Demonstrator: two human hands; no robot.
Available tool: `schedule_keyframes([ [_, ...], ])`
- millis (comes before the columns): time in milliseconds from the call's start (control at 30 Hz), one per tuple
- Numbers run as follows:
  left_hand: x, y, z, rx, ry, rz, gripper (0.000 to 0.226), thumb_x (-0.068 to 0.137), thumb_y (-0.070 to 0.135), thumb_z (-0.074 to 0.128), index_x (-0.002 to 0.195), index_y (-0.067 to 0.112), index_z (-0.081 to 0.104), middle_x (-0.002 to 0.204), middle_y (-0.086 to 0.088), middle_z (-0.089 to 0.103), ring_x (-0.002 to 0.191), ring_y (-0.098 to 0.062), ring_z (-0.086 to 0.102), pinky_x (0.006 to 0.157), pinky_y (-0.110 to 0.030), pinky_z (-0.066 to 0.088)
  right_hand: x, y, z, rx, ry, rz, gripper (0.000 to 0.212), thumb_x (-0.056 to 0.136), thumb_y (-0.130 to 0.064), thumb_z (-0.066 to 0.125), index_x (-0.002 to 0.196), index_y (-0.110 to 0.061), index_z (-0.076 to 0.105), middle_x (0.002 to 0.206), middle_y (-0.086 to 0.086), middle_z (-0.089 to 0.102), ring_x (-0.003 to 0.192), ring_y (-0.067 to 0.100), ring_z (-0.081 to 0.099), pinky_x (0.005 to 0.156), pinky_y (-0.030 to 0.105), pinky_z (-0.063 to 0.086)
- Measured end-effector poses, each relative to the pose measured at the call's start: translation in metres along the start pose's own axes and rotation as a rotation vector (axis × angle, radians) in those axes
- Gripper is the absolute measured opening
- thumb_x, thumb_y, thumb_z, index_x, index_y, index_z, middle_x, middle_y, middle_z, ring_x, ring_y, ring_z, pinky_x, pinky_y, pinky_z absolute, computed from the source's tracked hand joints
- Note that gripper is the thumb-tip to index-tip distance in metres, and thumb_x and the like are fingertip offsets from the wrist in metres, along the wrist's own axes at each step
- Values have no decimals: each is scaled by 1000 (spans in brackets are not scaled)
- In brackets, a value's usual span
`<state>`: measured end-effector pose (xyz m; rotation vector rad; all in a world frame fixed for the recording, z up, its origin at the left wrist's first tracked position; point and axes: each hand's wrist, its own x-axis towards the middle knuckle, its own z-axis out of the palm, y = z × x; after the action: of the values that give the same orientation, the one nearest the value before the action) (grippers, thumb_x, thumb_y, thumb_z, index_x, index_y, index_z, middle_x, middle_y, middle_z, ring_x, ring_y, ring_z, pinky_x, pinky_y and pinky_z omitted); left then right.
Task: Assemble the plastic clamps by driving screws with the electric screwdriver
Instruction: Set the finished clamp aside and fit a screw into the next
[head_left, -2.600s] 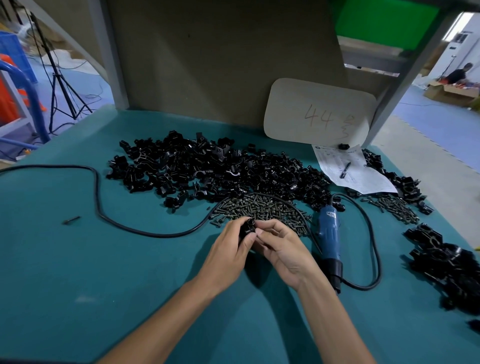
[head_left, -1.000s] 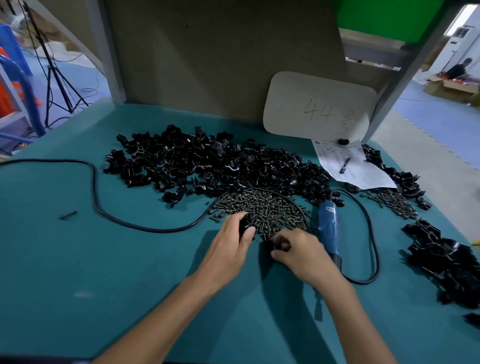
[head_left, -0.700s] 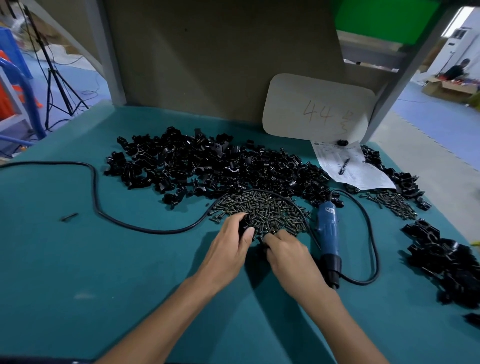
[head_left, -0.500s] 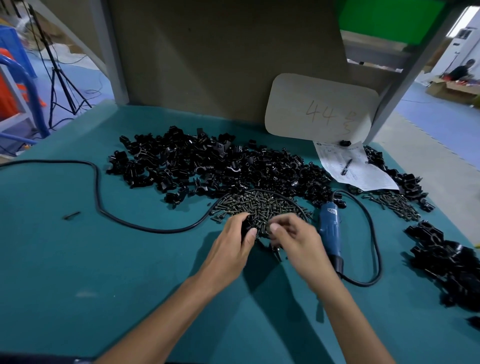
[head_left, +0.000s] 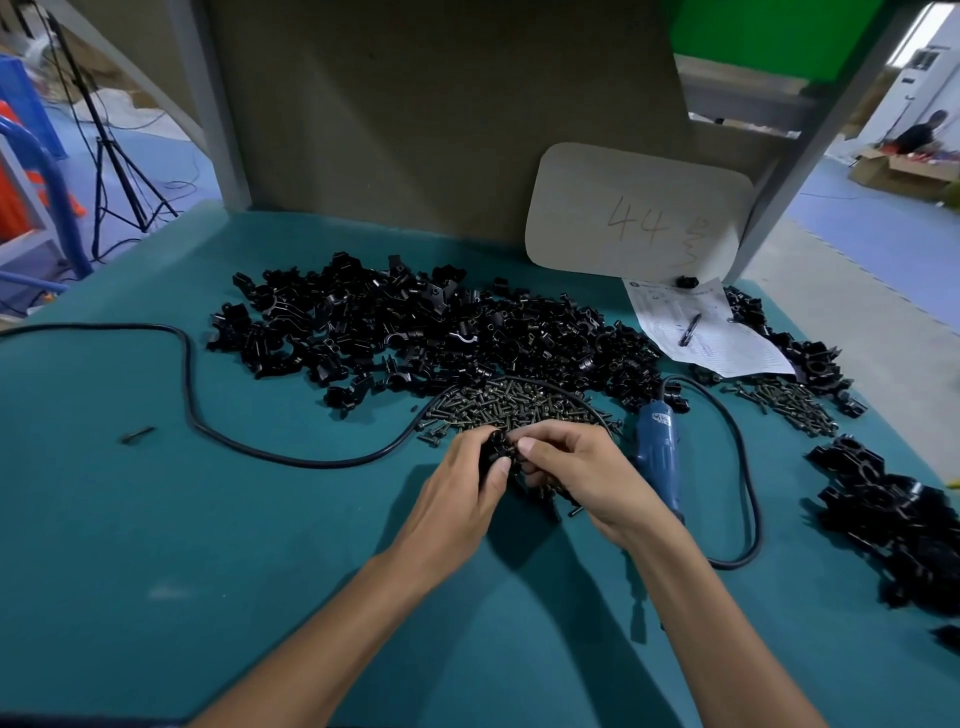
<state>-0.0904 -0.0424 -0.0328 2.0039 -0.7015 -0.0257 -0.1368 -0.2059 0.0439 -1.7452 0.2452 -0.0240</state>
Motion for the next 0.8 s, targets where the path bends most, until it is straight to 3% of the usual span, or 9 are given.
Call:
schedule_keyframes([
  [133, -1, -1, 2, 21, -17, -1, 50, 100, 67, 27, 142, 40, 25, 146, 12, 38, 115, 15, 32, 95, -22, 34, 4, 0, -3, -57, -21, 25, 12, 101, -15, 64, 94, -9, 72, 78, 0, 64, 71, 10, 61, 65, 24, 54],
  [267, -1, 3, 0, 42, -19, 28, 46, 100, 66, 26, 138, 40, 26, 134, 18, 40, 108, 13, 37, 85, -9, 34, 4, -2, -2, -413, -50, -13, 31, 105, -36, 53, 85, -13, 64, 75, 0, 58, 70, 13, 55, 67, 42, 51],
  [367, -2, 5, -2, 30, -16, 23, 41, 103, 60, 29, 138, 41, 25, 129, 25, 33, 108, 16, 35, 85, -5, 31, 1, -5, -14, -657, 52, -86, 40, 103, -53, 47, 86, -21, 65, 72, -9, 61, 64, 8, 55, 62, 35, 49],
  [433, -3, 5, -3, 35, -17, 9, 41, 103, 61, 28, 139, 41, 24, 129, 25, 32, 106, 21, 37, 86, -9, 31, -2, -2, -39, -852, 290, -96, 40, 100, -59, 45, 103, -23, 63, 89, -7, 64, 77, 10, 62, 67, 32, 51],
  [500, -3, 6, -3, 51, -25, 5, 39, 103, 62, 27, 138, 43, 24, 127, 24, 35, 107, 27, 36, 80, -7, 33, -8, 9, -73, -1018, 507, -1, 50, 98, -59, 50, 126, -17, 55, 113, 9, 62, 99, 29, 62, 81, 41, 50],
  [567, -3, 7, -2, 55, -34, 4, 38, 103, 61, 27, 137, 43, 25, 126, 21, 37, 109, 28, 35, 78, -6, 34, -12, 20, -96, -1090, 462, 226, 66, 95, -62, 55, 139, -14, 41, 124, 18, 60, 108, 39, 59, 80, 42, 42],
  [633, -3, 8, -3, 56, -40, 4, 40, 103, 60, 27, 138, 41, 26, 126, 21, 37, 109, 21, 39, 78, -7, 36, -12, 31, -105, -1019, 362, 379, 73, 93, -63, 60, 143, -15, 35, 124, 16, 62, 109, 38, 60, 77, 40, 41],
  [700, -4, 8, -3, 59, -45, -2, 43, 103, 60, 27, 140, 38, 27, 128, 20, 38, 105, 13, 41, 83, -11, 35, -10, 37, -111, -797, 374, 374, 77, 92, -54, 68, 147, -12, 35, 125, 15, 60, 111, 37, 59, 84, 43, 47],
  [800, -4, 7, -3, 74, -54, 4, 39, 103, 61, 27, 136, 41, 27, 125, 19, 41, 106, 13, 43, 79, -11, 36, -11, 44, -113, -133, 471, 252, 50, 99, -31, 66, 133, 3, 52, 112, 15, 67, 93, 26, 66, 84, 40, 55],
])
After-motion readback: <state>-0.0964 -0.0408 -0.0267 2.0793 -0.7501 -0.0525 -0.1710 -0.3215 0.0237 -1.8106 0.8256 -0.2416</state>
